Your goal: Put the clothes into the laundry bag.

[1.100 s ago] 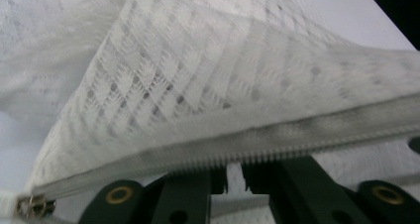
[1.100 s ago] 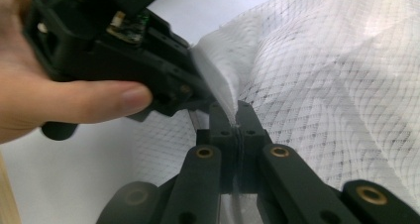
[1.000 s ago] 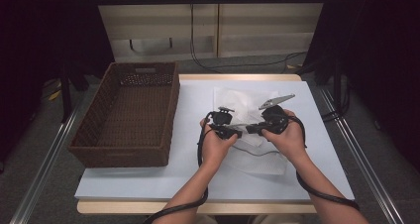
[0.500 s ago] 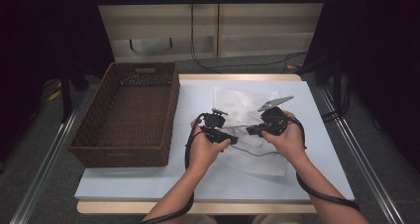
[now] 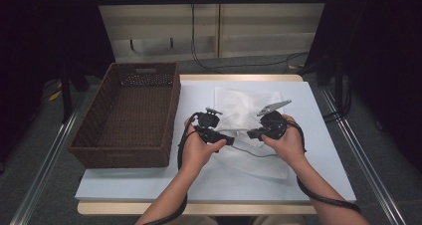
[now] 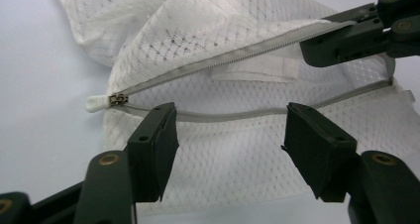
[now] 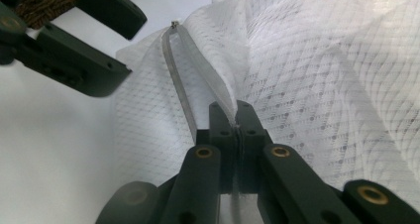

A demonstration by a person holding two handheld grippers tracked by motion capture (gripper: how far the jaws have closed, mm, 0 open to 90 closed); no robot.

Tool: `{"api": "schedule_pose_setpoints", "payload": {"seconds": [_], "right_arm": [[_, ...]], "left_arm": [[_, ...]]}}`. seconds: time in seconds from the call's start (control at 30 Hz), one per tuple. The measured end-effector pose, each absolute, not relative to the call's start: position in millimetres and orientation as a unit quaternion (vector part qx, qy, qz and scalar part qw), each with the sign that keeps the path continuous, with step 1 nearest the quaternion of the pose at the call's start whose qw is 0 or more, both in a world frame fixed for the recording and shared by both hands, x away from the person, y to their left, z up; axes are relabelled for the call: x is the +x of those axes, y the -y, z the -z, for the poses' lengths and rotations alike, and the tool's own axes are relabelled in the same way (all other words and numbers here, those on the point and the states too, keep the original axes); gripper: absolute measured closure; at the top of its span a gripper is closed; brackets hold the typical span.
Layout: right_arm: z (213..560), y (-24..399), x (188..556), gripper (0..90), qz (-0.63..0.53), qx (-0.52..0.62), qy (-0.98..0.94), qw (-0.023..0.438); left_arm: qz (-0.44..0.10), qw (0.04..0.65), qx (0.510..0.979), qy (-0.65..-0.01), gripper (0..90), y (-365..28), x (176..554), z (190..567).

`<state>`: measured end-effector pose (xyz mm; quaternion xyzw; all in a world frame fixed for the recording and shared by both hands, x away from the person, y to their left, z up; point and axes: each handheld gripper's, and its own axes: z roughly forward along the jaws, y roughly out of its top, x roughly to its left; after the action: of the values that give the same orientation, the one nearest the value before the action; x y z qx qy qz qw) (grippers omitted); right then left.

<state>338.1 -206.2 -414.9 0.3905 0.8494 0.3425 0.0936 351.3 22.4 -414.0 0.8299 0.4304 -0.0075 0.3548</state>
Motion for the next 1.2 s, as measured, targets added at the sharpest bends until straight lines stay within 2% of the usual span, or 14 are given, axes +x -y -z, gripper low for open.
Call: {"api": "schedule_pose_setpoints", "payload": {"seconds": [0.13,0.4,0.67,0.97,1.07,1.17,1.2], "right_arm": [[418,206,337,89.1,-0.340,0.391,-0.850,0.091],[423,206,336,88.6,-0.337,0.389,-0.853,0.089],[425,207,335,87.5,-0.336,0.385,-0.855,0.087],[426,208,330,83.1,-0.336,0.381,-0.857,0.086],[425,208,329,81.8,-0.332,0.381,-0.858,0.089],[426,208,329,81.1,-0.334,0.381,-0.858,0.086],[427,208,328,80.8,-0.331,0.384,-0.857,0.085]], "left_arm": [[0.000,0.353,0.829,-0.434,31.8,-27,354,412],[-0.018,0.344,0.826,-0.446,30.1,-34,362,418],[-0.030,0.325,0.822,-0.467,36.0,-37,375,438],[-0.015,0.321,0.817,-0.478,39.3,-41,387,458],[-0.001,0.319,0.819,-0.477,46.5,-41,388,461],[0.009,0.314,0.818,-0.482,48.3,-41,389,462],[0.014,0.308,0.818,-0.485,54.3,-41,388,462]]}}
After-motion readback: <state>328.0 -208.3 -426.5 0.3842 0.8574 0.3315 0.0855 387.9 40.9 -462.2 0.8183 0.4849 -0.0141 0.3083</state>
